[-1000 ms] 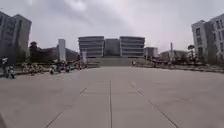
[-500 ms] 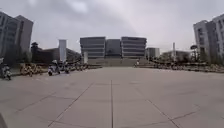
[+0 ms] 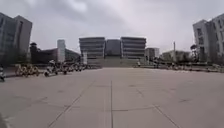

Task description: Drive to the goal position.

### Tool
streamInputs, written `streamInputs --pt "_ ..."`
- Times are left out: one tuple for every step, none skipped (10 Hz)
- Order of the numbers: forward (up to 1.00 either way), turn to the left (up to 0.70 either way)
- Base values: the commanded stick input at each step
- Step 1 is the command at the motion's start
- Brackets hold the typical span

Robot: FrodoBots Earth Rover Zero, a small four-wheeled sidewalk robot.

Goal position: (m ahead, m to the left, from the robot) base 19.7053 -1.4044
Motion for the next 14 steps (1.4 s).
streamInputs --pt "0.7 0.01" --pt "0.7 0.01" --pt "0.7 0.01" --pt "0.7 0.01" --pt "0.7 0.01" --pt "0.7 0.01" --pt "0.7 0.01" --pt "0.7 0.01" --pt "0.7 0.01" --pt "0.7 0.01" --pt "0.7 0.01" --pt "0.7 0.01" --pt "0.7 0.01" --pt "0.7 0.01"
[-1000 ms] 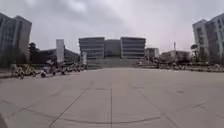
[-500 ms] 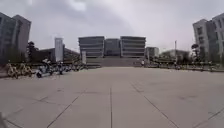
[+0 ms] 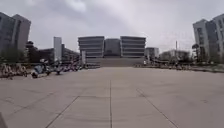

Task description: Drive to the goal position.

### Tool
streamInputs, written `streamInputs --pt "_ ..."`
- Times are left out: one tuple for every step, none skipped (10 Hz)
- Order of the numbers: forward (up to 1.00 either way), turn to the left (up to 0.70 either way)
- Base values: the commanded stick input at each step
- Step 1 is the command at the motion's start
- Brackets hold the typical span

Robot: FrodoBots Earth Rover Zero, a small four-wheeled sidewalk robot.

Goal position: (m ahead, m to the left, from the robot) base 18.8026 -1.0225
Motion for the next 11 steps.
streamInputs --pt "0.7 0.01" --pt "0.7 0.01" --pt "0.7 0.01" --pt "0.7 0.01" --pt "0.7 0.01" --pt "0.7 0.01" --pt "0.7 0.01" --pt "0.7 0.01" --pt "0.7 0.01" --pt "0.7 0.01" --pt "0.7 0.01"
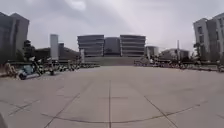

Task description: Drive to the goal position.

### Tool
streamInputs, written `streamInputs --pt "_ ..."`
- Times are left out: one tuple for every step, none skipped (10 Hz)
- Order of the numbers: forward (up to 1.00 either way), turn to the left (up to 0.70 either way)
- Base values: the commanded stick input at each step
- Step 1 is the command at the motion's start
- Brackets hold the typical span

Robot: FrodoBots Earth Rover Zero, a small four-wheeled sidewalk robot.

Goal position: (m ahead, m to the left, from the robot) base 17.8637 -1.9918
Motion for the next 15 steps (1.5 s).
streamInputs --pt "0.7 0.01" --pt "0.7 0.01" --pt "0.7 0.01" --pt "0.7 0.01" --pt "0.7 0.01" --pt "0.7 0.01" --pt "0.7 0.01" --pt "0.7 0.01" --pt "0.7 0.01" --pt "0.7 0.01" --pt "0.7 0.01" --pt "0.7 0.01" --pt "0.7 0.01" --pt "0.7 0.01" --pt "0.7 0.01"
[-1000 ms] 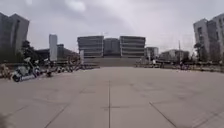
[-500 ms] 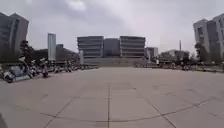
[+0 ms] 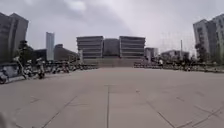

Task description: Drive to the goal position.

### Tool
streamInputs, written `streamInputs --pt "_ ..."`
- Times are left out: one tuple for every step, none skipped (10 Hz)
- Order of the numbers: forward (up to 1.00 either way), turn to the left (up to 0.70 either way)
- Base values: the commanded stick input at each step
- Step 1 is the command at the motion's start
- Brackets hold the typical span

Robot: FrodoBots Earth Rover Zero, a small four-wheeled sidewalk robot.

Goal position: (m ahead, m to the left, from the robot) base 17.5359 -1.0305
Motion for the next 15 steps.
streamInputs --pt "0.7 0.01" --pt "0.7 0.01" --pt "0.7 0.01" --pt "0.7 0.01" --pt "0.7 0.01" --pt "0.7 0.01" --pt "0.7 0.01" --pt "0.7 0.01" --pt "0.7 0.01" --pt "0.7 0.01" --pt "0.7 0.01" --pt "0.7 0.01" --pt "0.7 0.01" --pt "0.7 0.01" --pt "0.7 0.01"
